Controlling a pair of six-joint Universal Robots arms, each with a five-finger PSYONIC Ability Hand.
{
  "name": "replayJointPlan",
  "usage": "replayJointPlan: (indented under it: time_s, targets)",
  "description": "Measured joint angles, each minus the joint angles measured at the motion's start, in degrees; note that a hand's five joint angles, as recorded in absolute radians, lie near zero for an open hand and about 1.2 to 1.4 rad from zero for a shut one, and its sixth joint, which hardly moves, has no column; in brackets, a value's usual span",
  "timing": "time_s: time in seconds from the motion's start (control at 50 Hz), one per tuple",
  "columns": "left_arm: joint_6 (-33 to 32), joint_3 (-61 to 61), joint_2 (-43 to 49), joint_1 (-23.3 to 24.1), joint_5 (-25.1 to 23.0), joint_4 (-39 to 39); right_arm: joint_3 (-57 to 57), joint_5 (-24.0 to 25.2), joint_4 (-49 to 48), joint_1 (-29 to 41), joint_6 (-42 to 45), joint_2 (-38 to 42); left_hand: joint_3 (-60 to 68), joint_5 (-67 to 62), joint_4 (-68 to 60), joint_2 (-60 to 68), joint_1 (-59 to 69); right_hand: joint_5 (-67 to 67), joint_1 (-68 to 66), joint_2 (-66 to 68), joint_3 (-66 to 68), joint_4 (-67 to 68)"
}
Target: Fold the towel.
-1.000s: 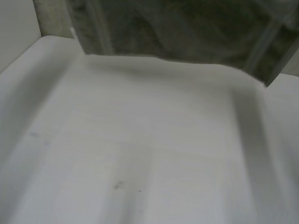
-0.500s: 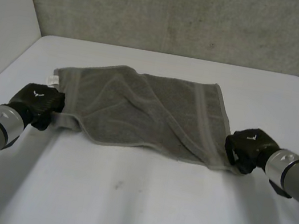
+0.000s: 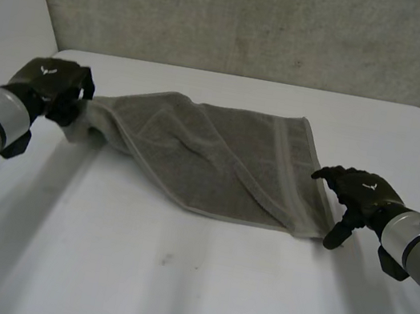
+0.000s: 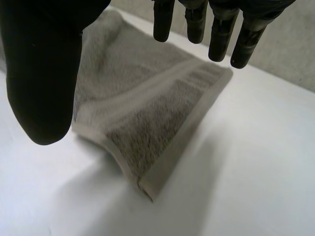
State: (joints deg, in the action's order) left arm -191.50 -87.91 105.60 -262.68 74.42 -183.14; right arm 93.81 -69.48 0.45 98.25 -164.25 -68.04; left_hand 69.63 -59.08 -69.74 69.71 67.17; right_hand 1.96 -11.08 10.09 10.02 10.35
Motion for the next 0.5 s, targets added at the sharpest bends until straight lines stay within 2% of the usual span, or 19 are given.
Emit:
replayJointPlan:
  time_s: [0.1, 0.26, 0.5]
  targets:
    - [4.3, 7.2, 0.0, 0.9, 0.0, 7.0, 2.8, -0.1, -3.9, 2.5, -4.3, -2.6, 0.0, 0.0, 0.0, 0.0, 0.0, -0.2, 0.5, -0.4, -0.5, -0.4]
    - [9.2, 15.8, 0.0, 1.3, 0.1, 13.0, 2.7, -0.5, -6.3, 8.6, -8.2, -2.7, 0.0, 0.0, 0.0, 0.0, 0.0, -0.3, 0.5, -0.4, -0.5, -0.4]
    - [14.9, 27.4, 1.5, 1.3, 0.4, 17.8, -6.5, -0.8, -7.8, 18.8, -21.6, 4.5, 0.0, 0.0, 0.0, 0.0, 0.0, -0.4, 0.5, -0.4, -0.5, -0.4]
